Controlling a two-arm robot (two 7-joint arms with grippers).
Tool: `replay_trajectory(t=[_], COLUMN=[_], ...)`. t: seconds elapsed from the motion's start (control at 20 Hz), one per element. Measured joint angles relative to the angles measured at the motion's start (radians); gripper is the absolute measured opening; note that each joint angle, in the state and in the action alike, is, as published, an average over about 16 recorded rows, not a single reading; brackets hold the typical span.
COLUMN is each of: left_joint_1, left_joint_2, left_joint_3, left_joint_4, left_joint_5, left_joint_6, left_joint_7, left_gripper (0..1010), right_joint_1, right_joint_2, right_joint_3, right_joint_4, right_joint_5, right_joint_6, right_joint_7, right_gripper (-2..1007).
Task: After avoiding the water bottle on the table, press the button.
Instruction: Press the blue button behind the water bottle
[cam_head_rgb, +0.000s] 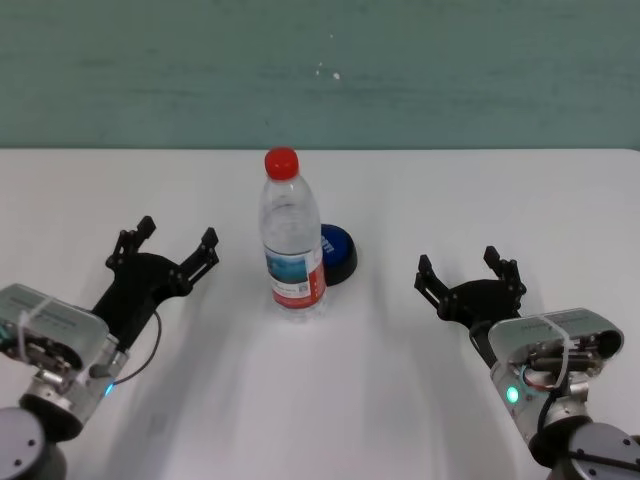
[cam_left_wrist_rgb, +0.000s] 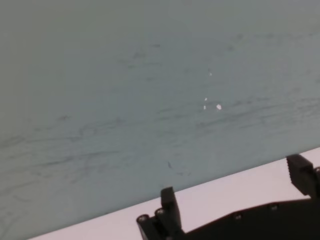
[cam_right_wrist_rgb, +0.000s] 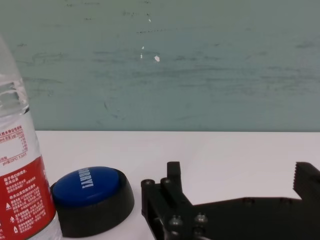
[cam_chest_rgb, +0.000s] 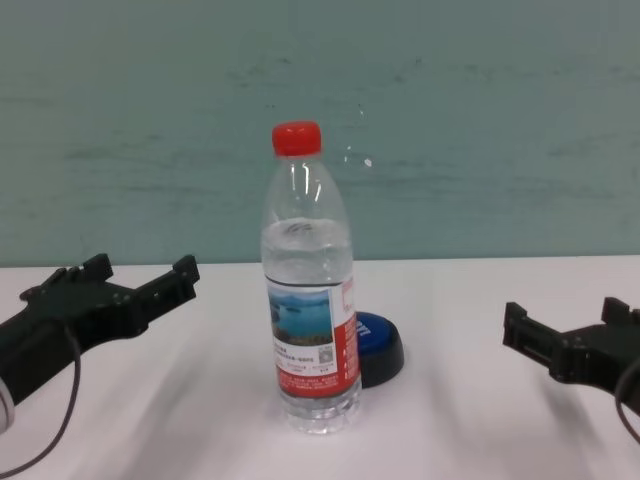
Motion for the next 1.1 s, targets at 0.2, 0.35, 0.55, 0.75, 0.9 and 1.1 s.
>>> replay_trajectory(t=[0.2, 0.35, 0.55, 0.75, 0.9, 1.1], left_joint_1=[-0.019, -0.039, -0.068, -0.097, -0.120, -0.149], left_joint_2=[-0.003, -0.008, -0.016, -0.023, -0.028, -0.032], left_joint_3=[0.006, 0.010, 0.014, 0.017, 0.019, 0.020], left_joint_4=[0.020, 0.040, 0.071, 0.103, 0.130, 0.164], left_joint_5=[0.005, 0.011, 0.021, 0.031, 0.038, 0.044], left_joint_6=[-0.007, -0.012, -0.019, -0.025, -0.032, -0.046], left_joint_7=[0.001, 0.004, 0.012, 0.017, 0.020, 0.018], left_gripper=[1010, 1010, 1010, 1010, 1010, 1010], right_joint_1=[0.000, 0.000, 0.000, 0.000, 0.000, 0.000], right_joint_2=[0.000, 0.000, 0.000, 0.000, 0.000, 0.000], right_joint_3=[0.000, 0.000, 0.000, 0.000, 0.000, 0.000], right_joint_4=[0.000, 0.000, 0.000, 0.000, 0.000, 0.000], right_joint_5=[0.000, 0.000, 0.000, 0.000, 0.000, 0.000], right_joint_6=[0.000, 0.000, 0.000, 0.000, 0.000, 0.000], right_joint_7=[0.000, 0.000, 0.000, 0.000, 0.000, 0.000], right_gripper=[1004, 1004, 1004, 1004, 1004, 1004])
